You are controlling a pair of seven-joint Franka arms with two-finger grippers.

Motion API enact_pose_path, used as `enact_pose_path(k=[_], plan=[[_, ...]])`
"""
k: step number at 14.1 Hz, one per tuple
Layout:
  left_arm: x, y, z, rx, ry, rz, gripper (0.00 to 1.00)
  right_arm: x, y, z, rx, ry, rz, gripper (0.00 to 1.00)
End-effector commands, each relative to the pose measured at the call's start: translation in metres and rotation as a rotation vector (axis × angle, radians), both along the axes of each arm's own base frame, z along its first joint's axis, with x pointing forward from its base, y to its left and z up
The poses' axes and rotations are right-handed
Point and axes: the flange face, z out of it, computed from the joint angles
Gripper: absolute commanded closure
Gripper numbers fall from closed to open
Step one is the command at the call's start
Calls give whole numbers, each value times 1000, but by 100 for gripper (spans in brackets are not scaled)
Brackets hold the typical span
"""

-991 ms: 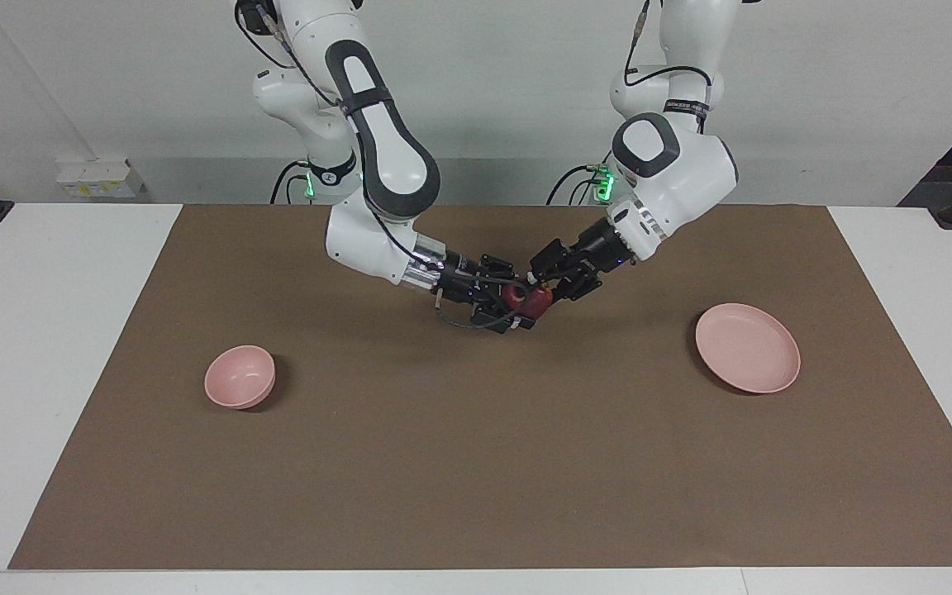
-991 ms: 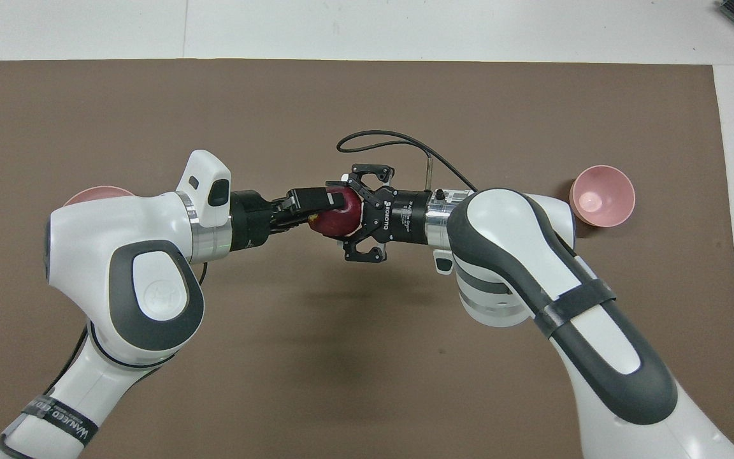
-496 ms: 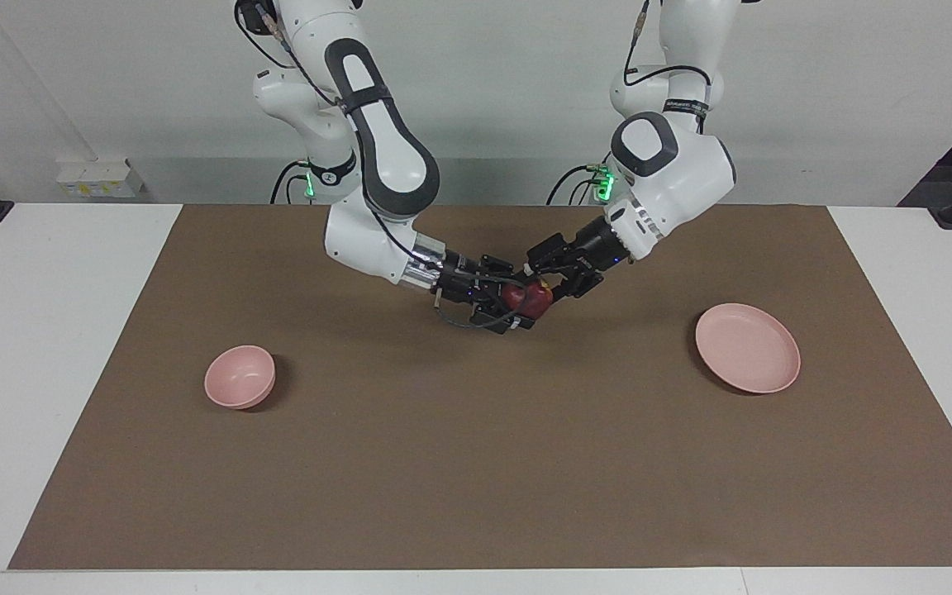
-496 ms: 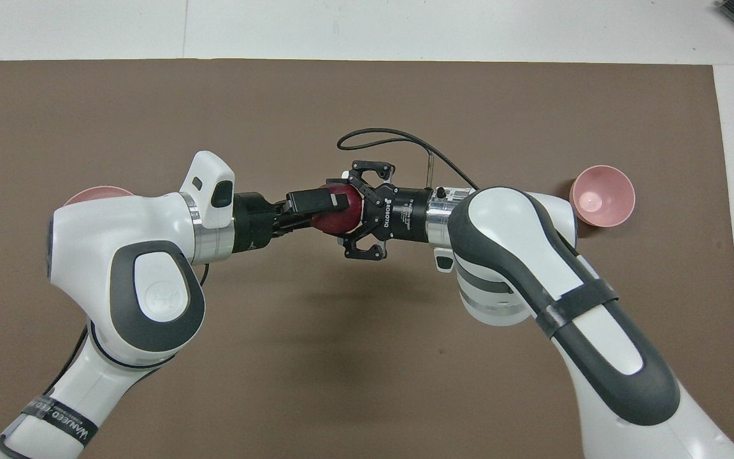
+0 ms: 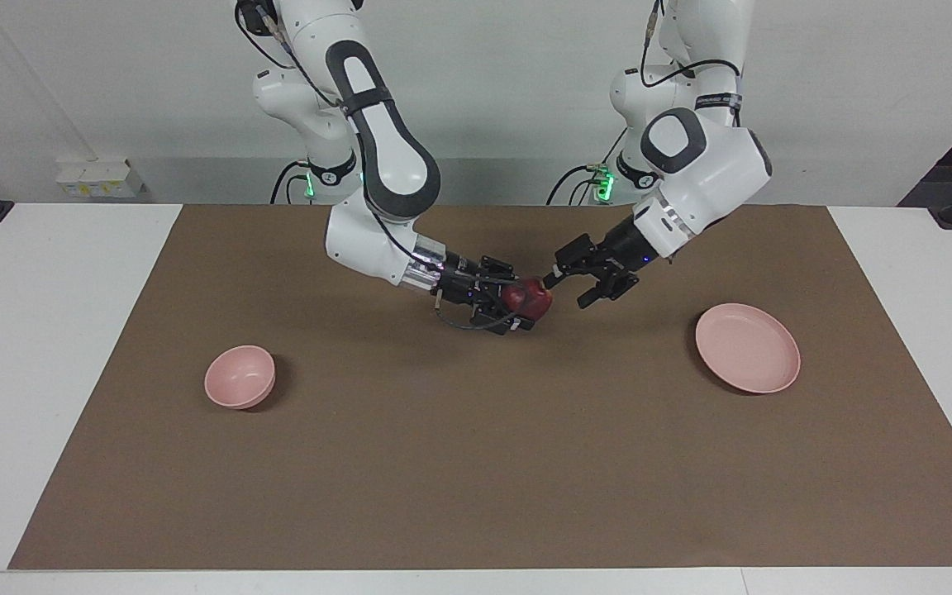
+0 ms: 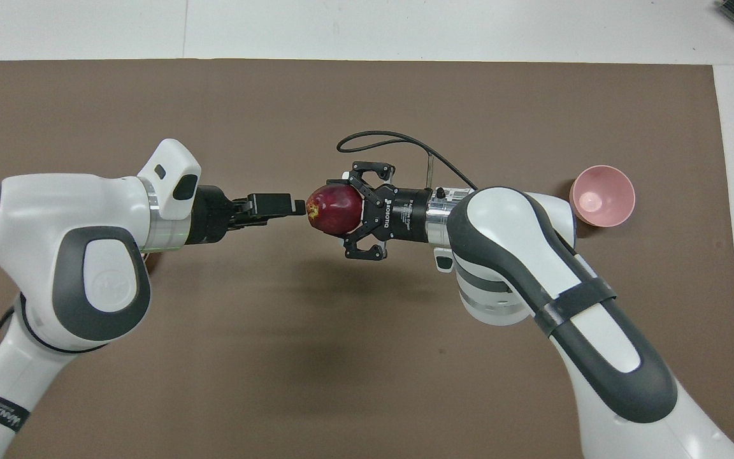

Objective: Move apple from plate to bowl
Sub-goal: 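Open the left gripper and withdraw it while the right gripper carries the apple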

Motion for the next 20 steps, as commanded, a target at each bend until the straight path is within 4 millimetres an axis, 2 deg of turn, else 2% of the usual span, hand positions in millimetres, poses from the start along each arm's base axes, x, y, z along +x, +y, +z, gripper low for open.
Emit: enact_pose_path(k=[1, 3, 5, 6, 8, 9, 11, 15, 17, 19, 20], plan=[[2, 40, 1, 168, 27, -89, 0, 0, -10, 11, -41, -50, 20, 100], [5, 70, -4, 315, 30, -136, 0, 3, -22, 13, -109, -80, 53, 100], [12, 93, 3, 437, 14, -173, 0, 9, -46, 6, -202, -108, 87, 100], [19, 103, 14, 490, -9, -185, 0, 13, -58, 5, -248, -125, 102, 100], [27, 109, 31, 601, -33, -234, 0, 24, -79, 4, -335, -165, 135, 100], [28, 112, 39, 636, -52, -238, 0, 33, -98, 3, -399, -193, 155, 100], [30, 128, 62, 645, -58, -214, 0, 54, -142, 0, -504, -231, 173, 100], [31, 140, 144, 686, -62, -215, 0, 73, -183, 4, -749, -321, 303, 100], [23, 156, 180, 689, -40, -200, 0, 75, -202, 7, -869, -362, 377, 100], [12, 171, 201, 689, 3, -213, 0, 76, -225, 4, -993, -377, 451, 100], [8, 174, 209, 686, 17, -222, 0, 74, -230, 3, -1049, -387, 489, 100]])
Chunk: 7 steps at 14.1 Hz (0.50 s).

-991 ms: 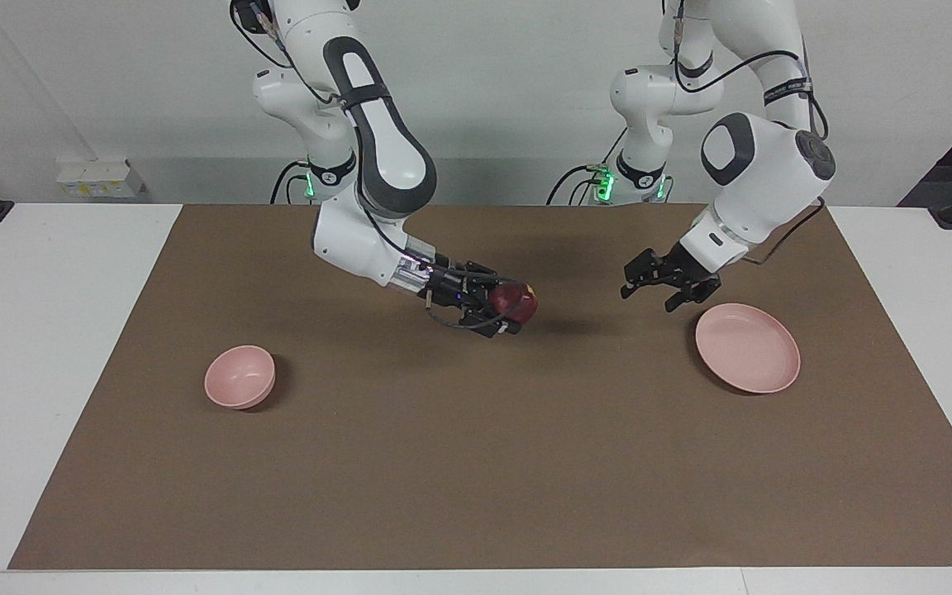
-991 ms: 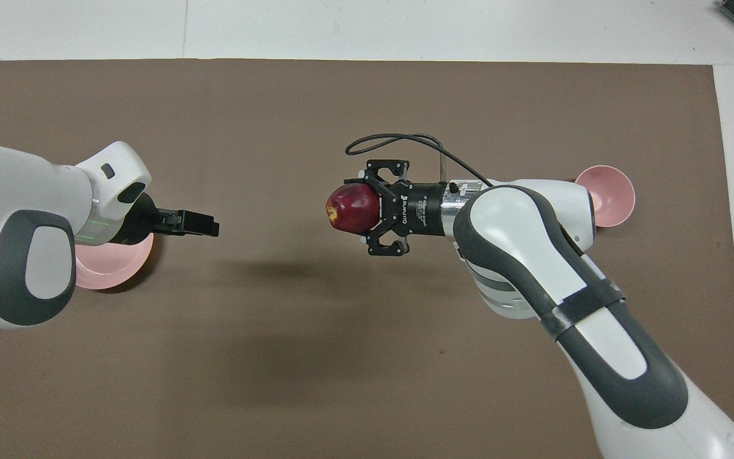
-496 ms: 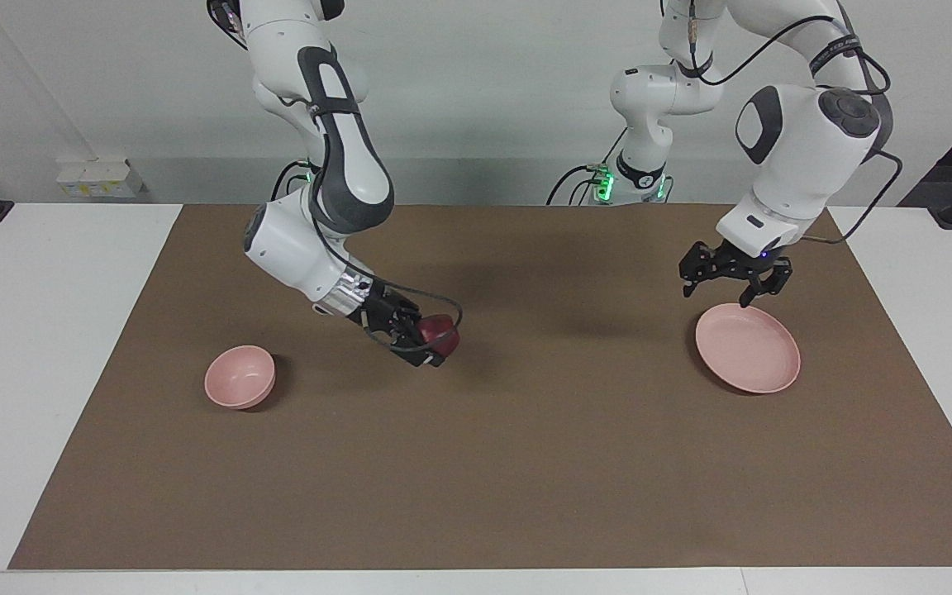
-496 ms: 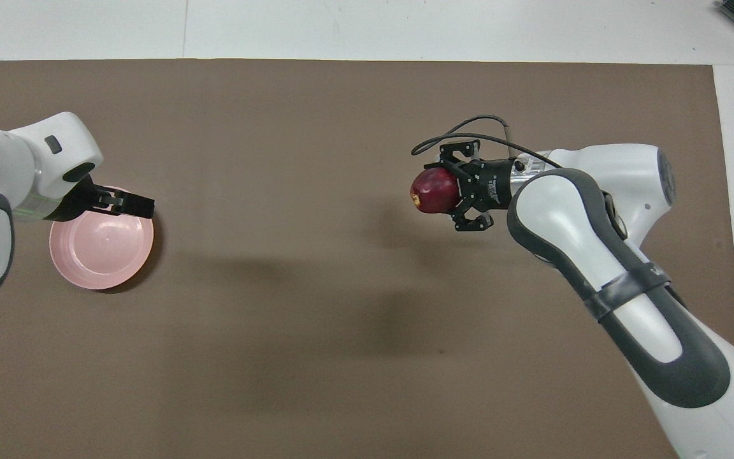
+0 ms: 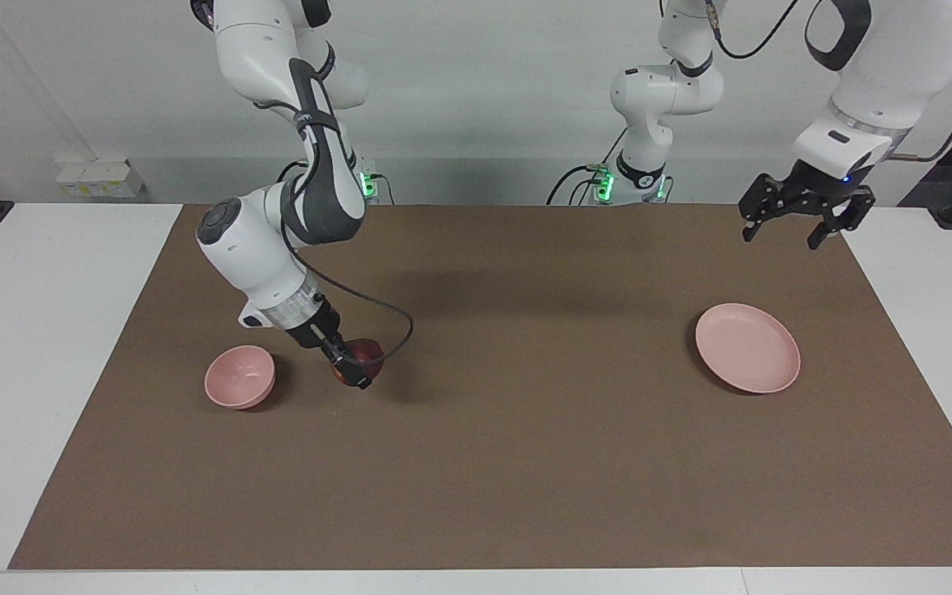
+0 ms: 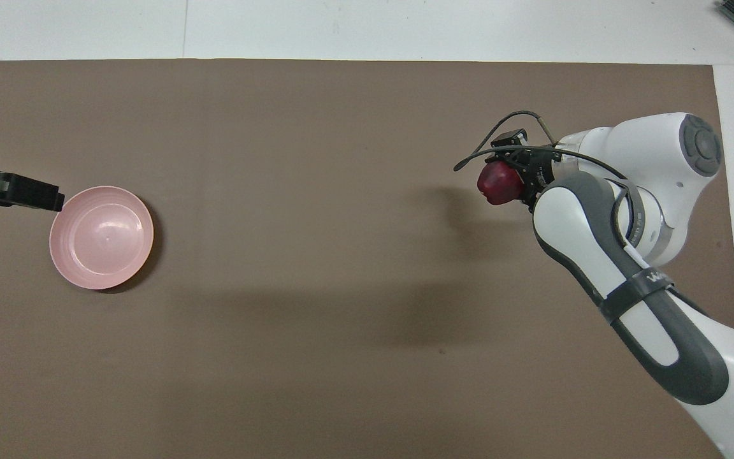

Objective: Move apple from plate to bowl
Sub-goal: 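Lower the apple into the small pink bowl with the right gripper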

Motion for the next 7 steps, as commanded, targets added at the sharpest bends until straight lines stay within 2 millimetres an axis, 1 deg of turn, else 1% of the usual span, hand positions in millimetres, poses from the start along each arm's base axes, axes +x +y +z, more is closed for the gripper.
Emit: enact_pose_path(k=[1, 2, 3, 5, 7], plan=[[-7, 8, 17, 18, 49, -9, 0, 3, -27, -2, -145, -21, 74, 100], [-8, 13, 19, 17, 55, -9, 0, 4, -41, -3, -192, -25, 85, 100], [-11, 18, 19, 17, 67, -19, 0, 4, -50, -3, -232, -29, 99, 100], [-12, 21, 20, 8, 72, -33, 0, 4, -81, -4, -312, -25, 109, 100], [-14, 24, 26, 3, 53, -26, 0, -2, -113, -7, -372, -11, 111, 100]])
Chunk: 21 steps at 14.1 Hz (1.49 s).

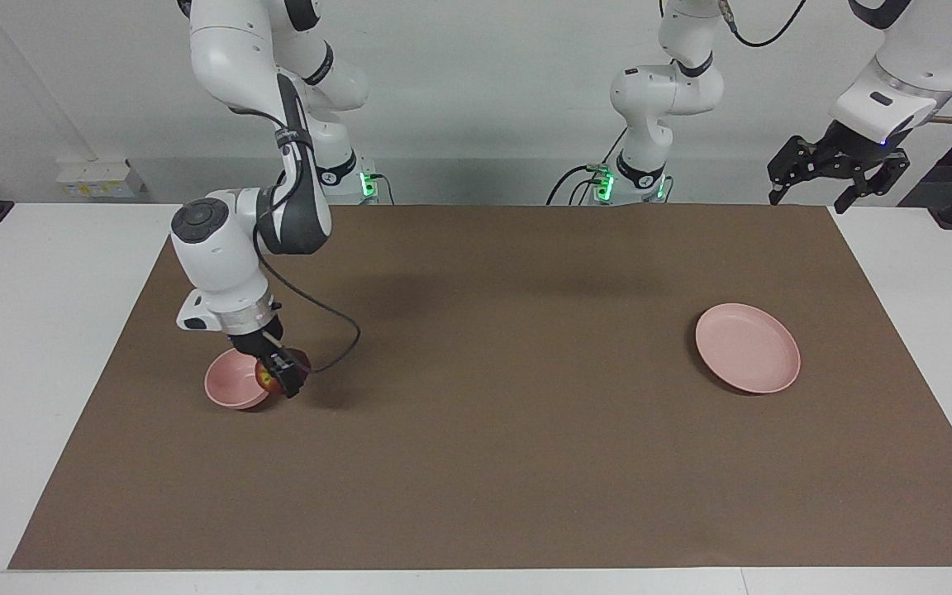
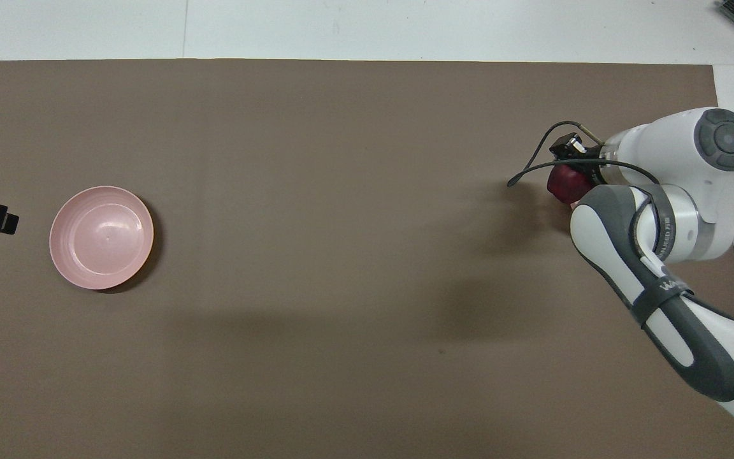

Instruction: Move apple from plate to bowl

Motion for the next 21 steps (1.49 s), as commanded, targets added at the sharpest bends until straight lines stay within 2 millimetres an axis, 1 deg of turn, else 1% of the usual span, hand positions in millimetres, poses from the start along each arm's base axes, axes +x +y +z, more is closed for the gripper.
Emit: enact_pose_path(k=[1, 3, 4, 6, 7, 8, 11, 12, 13, 14, 15, 16, 17, 18, 21], plan=[[-4, 0, 11, 0, -10, -13, 0, -10, -38, -2, -57, 15, 12, 100], [-8, 3, 14, -2, -14, 3, 0, -23, -73, -7, -62, 46, 6, 100], [-8, 3, 13, -2, -13, 6, 0, -27, -79, -9, -56, 51, 4, 100], [-10, 3, 10, -5, -10, 9, 0, -28, -74, -10, -41, 49, -9, 100], [-11, 5, 9, -4, -14, 11, 0, -24, -68, -13, -32, 42, -4, 100], [-11, 7, 10, -4, -16, 14, 0, -24, -65, -18, -22, 45, -9, 100], [-14, 9, 11, -2, -5, 19, 0, -23, -62, -40, 33, 74, -39, 100], [-14, 10, 11, -2, -4, 20, 0, -19, -58, -38, 31, 57, -21, 96], [-16, 10, 11, -2, 3, 26, 0, -17, -58, -38, 32, 55, -19, 24], [-17, 10, 11, -1, 12, 46, 0, -14, -58, -35, 31, 49, -19, 0], [-20, 10, 12, -1, 16, 70, 0, -11, -59, -29, 27, 48, -8, 0], [-21, 10, 9, 1, 22, 79, 0, -10, -61, -17, 22, 43, 13, 0], [-23, 11, 9, 3, 25, 81, 0, -12, -63, -8, 16, 57, 55, 0], [-26, 12, 8, 7, 28, 82, 0, -12, -68, 9, 7, 62, 108, 0], [-25, 11, 8, 8, 27, 81, 0, -16, -75, 41, -10, 114, 273, 0]])
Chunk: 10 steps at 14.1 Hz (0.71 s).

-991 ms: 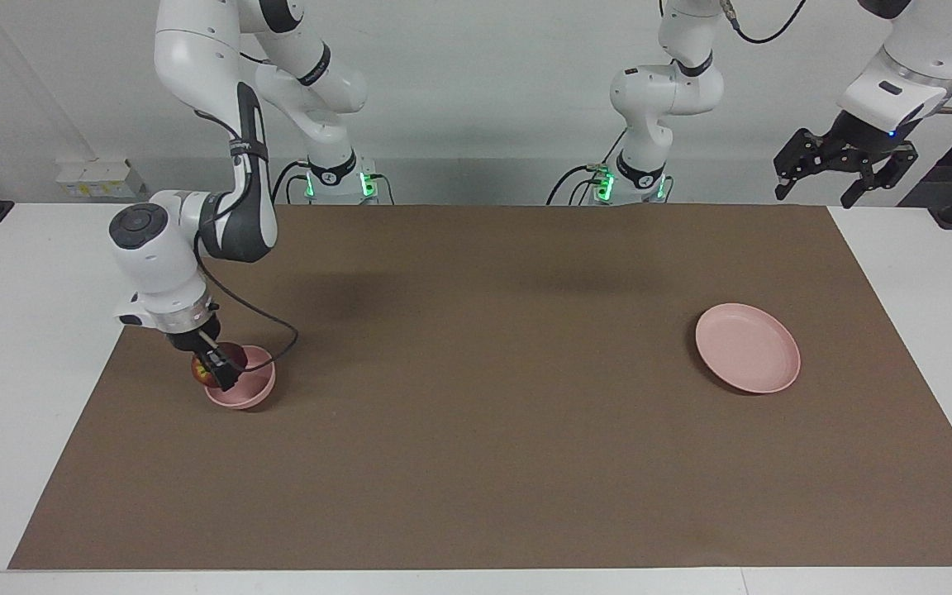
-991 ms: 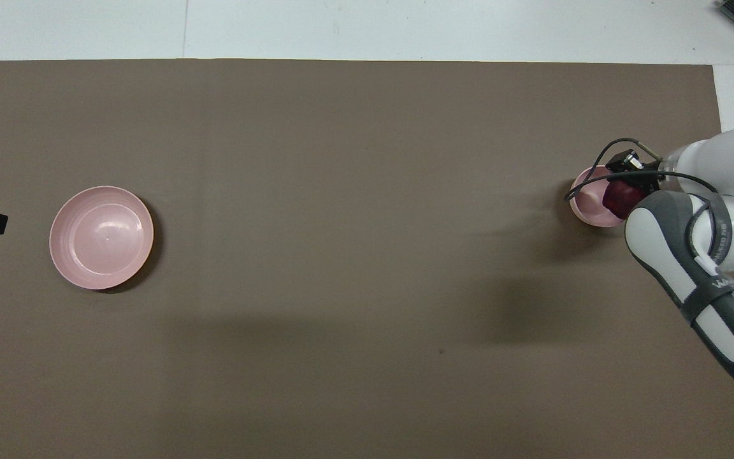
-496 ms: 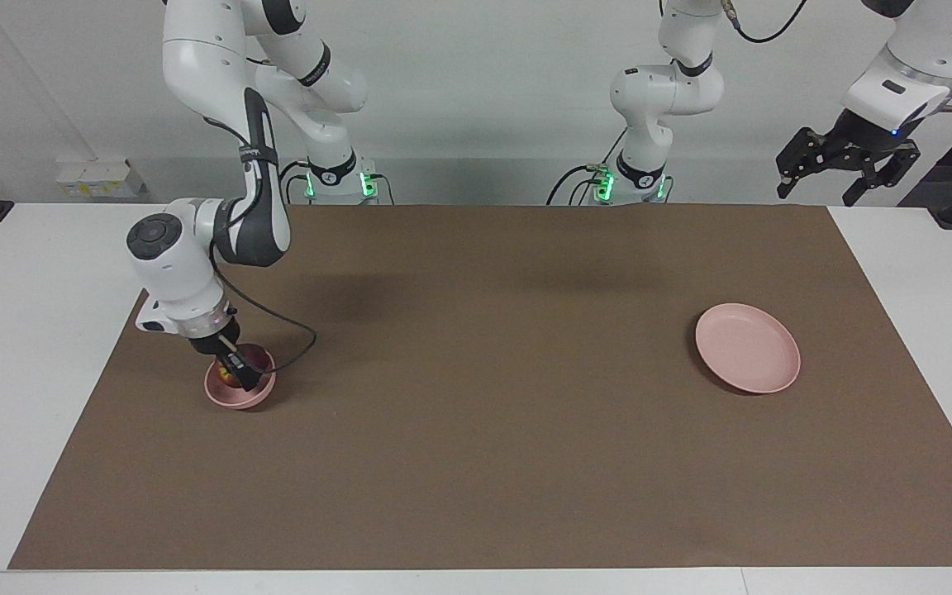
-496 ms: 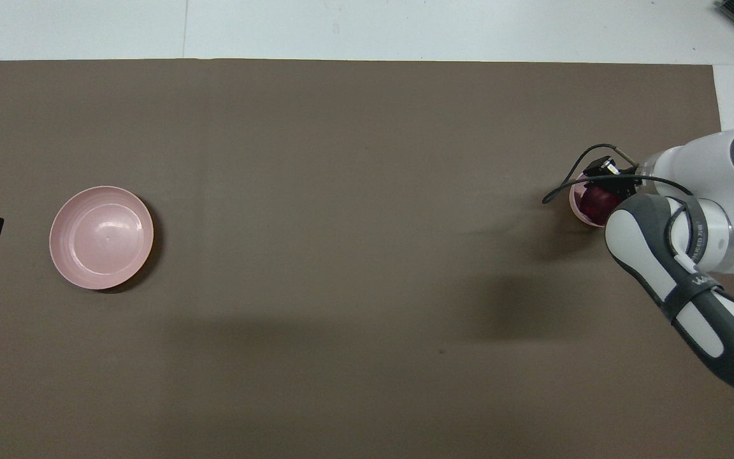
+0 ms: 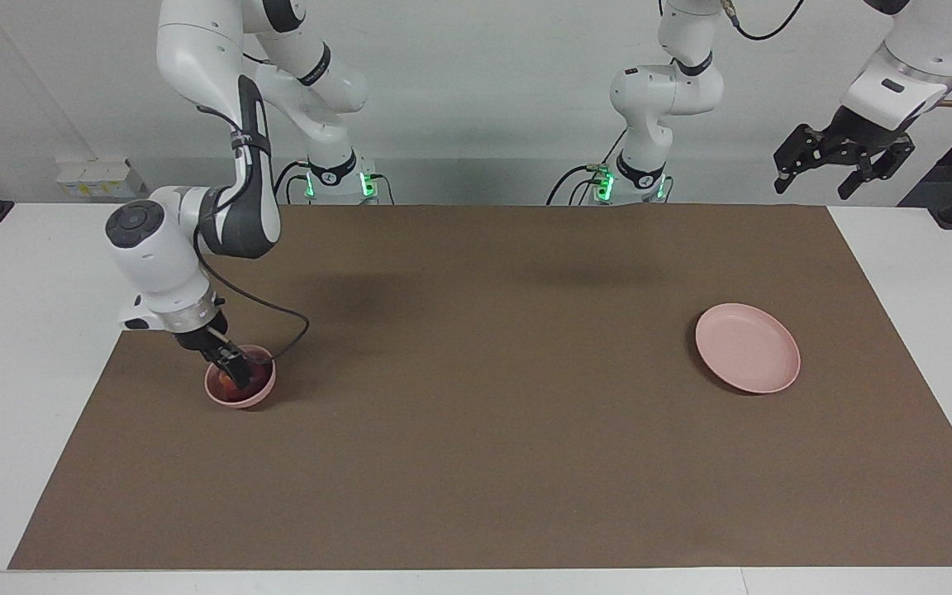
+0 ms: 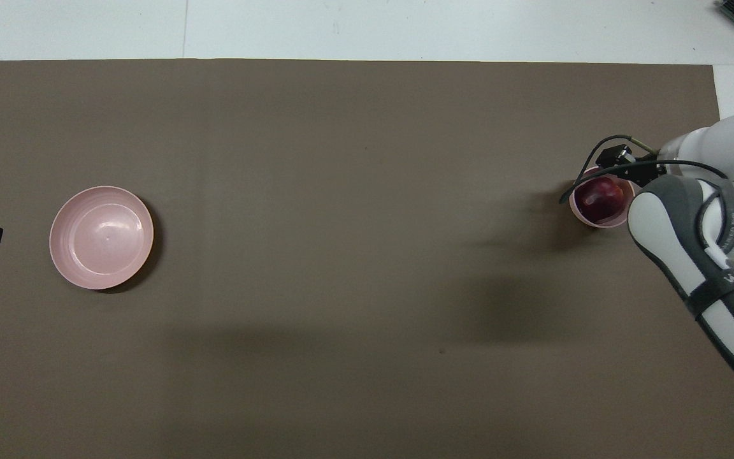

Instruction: Move apple from plate to bowl

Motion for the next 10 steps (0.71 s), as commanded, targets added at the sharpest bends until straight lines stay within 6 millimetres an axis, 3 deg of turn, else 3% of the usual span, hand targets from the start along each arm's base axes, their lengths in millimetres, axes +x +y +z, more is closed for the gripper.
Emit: enact_pose_path(k=[1, 3, 5, 10], plan=[[-9, 0, 2, 6, 0, 7, 0, -7, -4, 34, 6, 29, 171, 0], [-9, -1, 1, 5, 3, 5, 0, -14, -2, 55, 2, 65, 317, 0], [-9, -1, 1, 5, 3, 7, 0, -25, 0, 84, 6, 100, 351, 0], [-9, -1, 1, 5, 3, 7, 0, -78, 19, 163, 3, 165, 400, 0]])
